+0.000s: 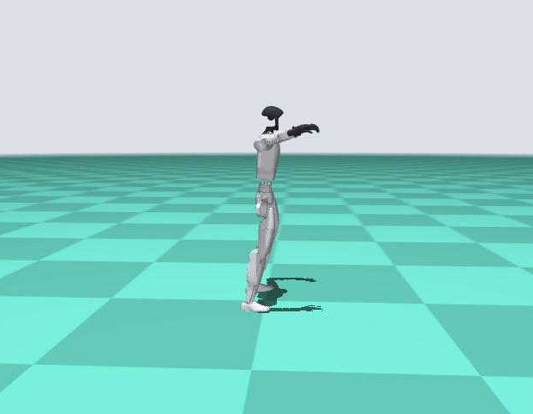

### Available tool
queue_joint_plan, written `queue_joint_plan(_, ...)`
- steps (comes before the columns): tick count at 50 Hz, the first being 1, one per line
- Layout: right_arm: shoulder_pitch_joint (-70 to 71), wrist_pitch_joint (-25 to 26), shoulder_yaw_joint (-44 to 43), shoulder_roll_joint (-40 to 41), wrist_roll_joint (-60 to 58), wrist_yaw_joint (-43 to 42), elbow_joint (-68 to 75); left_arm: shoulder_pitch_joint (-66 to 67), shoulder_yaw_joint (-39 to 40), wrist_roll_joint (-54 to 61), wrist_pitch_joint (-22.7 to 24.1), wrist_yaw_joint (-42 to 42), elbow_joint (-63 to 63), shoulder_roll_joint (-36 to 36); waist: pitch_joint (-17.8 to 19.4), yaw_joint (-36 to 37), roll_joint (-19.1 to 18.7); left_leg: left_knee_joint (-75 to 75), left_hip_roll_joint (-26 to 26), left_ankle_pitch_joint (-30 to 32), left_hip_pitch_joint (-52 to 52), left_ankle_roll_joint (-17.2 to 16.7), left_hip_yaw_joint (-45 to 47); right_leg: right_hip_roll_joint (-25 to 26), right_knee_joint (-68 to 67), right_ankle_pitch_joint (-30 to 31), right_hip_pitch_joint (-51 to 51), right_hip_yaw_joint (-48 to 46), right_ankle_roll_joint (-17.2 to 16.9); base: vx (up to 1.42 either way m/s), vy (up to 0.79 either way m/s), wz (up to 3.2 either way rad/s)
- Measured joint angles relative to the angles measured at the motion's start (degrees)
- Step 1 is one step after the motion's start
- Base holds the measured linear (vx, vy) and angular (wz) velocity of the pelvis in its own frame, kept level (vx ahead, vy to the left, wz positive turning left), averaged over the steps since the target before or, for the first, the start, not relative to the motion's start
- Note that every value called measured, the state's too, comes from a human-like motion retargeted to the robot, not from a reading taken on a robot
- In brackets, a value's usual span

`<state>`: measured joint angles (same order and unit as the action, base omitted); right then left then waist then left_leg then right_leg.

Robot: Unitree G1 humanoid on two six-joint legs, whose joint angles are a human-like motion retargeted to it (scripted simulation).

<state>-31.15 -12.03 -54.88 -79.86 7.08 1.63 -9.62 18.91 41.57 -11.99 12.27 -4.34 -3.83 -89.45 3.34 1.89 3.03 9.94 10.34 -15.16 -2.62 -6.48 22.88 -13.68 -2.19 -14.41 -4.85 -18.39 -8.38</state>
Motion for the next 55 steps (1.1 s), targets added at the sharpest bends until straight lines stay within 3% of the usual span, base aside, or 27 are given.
queue_joint_plan(13,2.41,0.27,1.25,0.46,0.23,0.26,-0.08,9.73,10.49,0.81,-0.22,0.49,-1.21,2.27,-0.13,-1.09,-0.18,-0.17,-0.04,-0.23,-0.56,0.13,0.1,-0.05,-0.18,-0.29,-0.46,-0.17,0.0,0.0,0.0,0.0)
queue_joint_plan(33,4.68,0.32,3.14,1.03,-0.33,-0.13,1.23,13.52,15.16,0.64,-0.21,0.48,-1.22,2.88,-0.36,-2.05,-0.43,-0.15,0.08,-0.66,-1.2,0.2,0.36,0.02,-0.29,-0.62,-0.89,-0.03,0.07,0.0,0.0,0.0)
queue_joint_plan(55,7.42,0.24,6.94,2.14,-0.45,-0.02,1.68,12.65,14.73,0.27,-0.35,0.63,-1.34,3.52,0.2,-1.38,0.0,-0.27,0.08,-0.83,-2.04,0.35,1.18,-0.03,-0.51,-0.71,-0.93,0.76,0.06,0.0,0.0,0.0)
